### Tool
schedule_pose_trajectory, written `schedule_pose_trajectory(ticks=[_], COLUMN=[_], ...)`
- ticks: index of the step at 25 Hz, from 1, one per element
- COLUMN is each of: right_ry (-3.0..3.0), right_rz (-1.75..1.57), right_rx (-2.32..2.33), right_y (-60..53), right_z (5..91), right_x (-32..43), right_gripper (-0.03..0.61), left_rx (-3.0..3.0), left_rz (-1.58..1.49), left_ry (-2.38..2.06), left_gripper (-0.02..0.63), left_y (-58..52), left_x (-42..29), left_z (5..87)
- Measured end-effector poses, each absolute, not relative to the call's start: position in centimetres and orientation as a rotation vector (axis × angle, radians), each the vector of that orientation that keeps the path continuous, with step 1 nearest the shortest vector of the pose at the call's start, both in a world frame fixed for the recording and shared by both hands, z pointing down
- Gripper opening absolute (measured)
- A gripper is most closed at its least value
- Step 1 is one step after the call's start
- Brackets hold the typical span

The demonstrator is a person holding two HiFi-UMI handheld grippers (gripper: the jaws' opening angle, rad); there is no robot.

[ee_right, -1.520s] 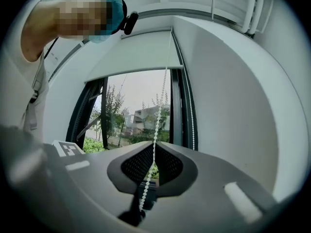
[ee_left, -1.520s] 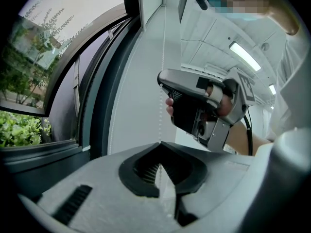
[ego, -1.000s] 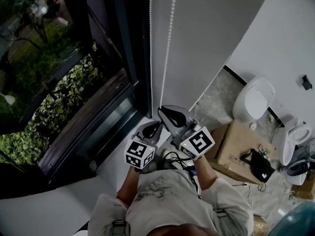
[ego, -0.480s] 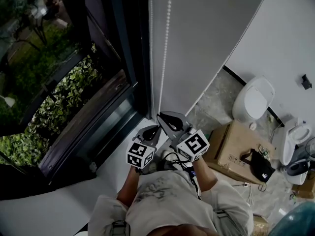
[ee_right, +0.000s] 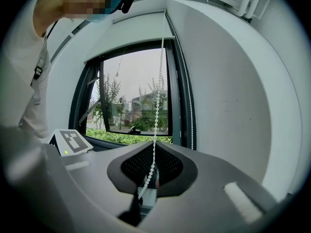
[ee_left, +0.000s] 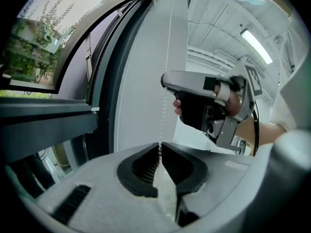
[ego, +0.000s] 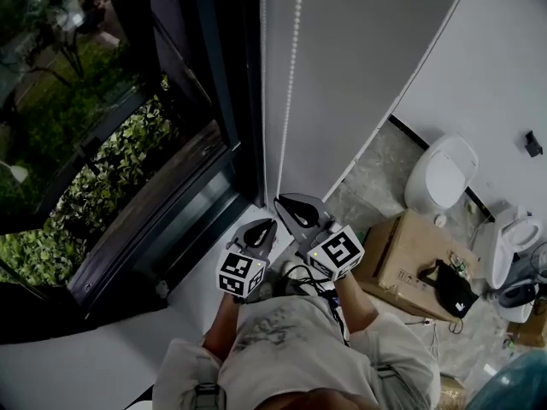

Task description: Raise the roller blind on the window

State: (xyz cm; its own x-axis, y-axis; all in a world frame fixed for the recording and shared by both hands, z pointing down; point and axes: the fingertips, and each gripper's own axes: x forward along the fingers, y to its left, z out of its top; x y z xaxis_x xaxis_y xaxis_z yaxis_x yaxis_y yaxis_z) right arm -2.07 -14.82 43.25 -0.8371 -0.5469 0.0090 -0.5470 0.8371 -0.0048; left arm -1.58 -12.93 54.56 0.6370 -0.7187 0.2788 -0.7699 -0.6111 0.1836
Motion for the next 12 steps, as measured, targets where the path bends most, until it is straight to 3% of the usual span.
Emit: schedule_pose_trajectory(ticks=[12], right_ry=[-3.0], right_rz=[0.003], right_rx=[0.9], right_y=[-14.7], right_z=[43.4], right_x=[-1.8], right_gripper=[0.018], left_rx=[2.724], left_rz=[0.051], left_ry=[-1.313], left_gripper=[0.052], left_y=[-14.0], left_x=[-2.9], left_z=[44.0])
